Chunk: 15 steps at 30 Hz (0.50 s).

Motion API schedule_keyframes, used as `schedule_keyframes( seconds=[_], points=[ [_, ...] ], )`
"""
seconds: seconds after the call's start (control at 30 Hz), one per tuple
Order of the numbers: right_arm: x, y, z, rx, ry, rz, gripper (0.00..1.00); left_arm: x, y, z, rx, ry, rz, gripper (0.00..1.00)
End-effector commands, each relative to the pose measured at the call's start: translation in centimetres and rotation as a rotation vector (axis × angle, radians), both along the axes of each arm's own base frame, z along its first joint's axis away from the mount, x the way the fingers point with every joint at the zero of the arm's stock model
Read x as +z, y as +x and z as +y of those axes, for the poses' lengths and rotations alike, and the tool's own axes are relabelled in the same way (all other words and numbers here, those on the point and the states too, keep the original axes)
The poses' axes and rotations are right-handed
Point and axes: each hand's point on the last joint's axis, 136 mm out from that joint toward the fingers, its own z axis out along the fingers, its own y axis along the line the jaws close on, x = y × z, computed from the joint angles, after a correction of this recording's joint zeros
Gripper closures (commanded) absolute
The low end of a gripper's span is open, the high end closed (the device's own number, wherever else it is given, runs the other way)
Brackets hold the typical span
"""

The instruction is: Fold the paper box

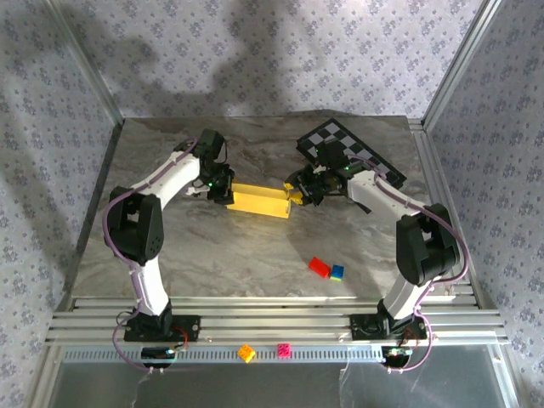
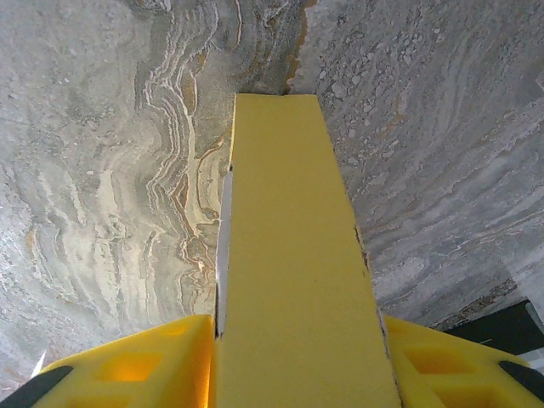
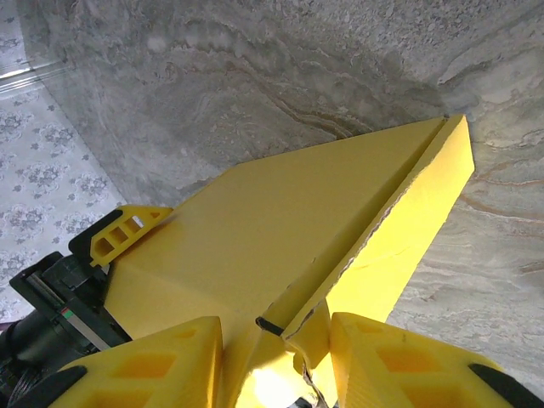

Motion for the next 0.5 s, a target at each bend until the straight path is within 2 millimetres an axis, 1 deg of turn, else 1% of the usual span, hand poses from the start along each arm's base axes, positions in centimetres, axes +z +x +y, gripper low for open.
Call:
schedule_keyframes(
  seconds=[0.0,0.07,0.13,0.23,0.47],
  points=[
    [0.22,0.14,1.19,0.025,0.021,-0.007,0.62,-0.73,-0.68,0.09,-0.003,0.017,0.022,0.54],
    [0.29,0.2,1.41,0.028,0.023,-0.01,0.63,-0.77,-0.71,0.07,-0.003,0.017,0.022,0.55],
    [0.45,0.34,1.53,0.028,0.025,-0.015,0.67,-0.78,-0.72,0.06,-0.002,0.017,0.023,0.55],
    [0.3,0.36,1.67,0.029,0.021,-0.014,0.71,-0.84,-0.77,0.02,-0.004,0.017,0.023,0.55],
    [0.09,-0.16,1.16,0.05,-0.013,-0.021,0.72,-0.84,-0.85,0.21,0.001,0.018,0.022,0.55]
  ],
)
